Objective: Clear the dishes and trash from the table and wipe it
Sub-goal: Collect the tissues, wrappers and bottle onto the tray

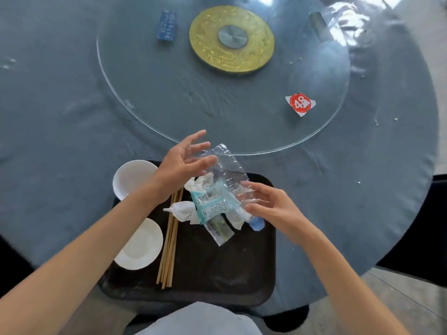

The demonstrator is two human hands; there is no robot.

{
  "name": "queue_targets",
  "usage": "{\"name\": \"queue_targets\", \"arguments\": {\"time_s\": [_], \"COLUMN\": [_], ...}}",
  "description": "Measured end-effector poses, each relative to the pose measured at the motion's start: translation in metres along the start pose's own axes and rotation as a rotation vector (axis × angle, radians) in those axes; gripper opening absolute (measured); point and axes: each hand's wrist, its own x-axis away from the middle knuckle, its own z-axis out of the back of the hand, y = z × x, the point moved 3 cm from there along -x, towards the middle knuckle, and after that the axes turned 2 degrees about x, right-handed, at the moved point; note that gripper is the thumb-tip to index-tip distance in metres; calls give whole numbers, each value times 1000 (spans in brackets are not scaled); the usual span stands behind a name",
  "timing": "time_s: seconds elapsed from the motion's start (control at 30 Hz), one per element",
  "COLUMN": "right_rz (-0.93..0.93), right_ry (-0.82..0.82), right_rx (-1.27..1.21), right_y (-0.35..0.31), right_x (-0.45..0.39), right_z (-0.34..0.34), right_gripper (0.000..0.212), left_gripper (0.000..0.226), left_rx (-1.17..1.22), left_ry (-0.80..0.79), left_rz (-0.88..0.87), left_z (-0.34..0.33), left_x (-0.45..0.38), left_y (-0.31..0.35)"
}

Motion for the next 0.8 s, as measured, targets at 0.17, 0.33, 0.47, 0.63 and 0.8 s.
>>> {"name": "queue_targets", "arguments": {"time_s": [0.17, 0.33, 0.47, 0.63, 0.8], "right_rz": [-8, -28, -54, -99, -75], "right_ry": [87, 209, 192, 160, 152], "right_rx": [-10, 88, 201, 298, 333], "right_y": [29, 79, 118, 143, 154], "right_x": [50, 80, 88, 87, 82], "right_z": [-19, -39, -65, -81, -87], "right_gripper": [46, 33, 32, 34, 38], "left_gripper": [41, 31, 28, 38, 41], "left_rx": [-8, 16, -164, -316, -384], "left_ry": [6, 120, 174, 199, 248], "left_rz": [91, 257, 288, 354, 356], "left_z": [-5, -16, -21, -34, -44], "left_x": [70, 132, 166, 189, 193], "left_y": [-26, -85, -136, -172, -179]}}
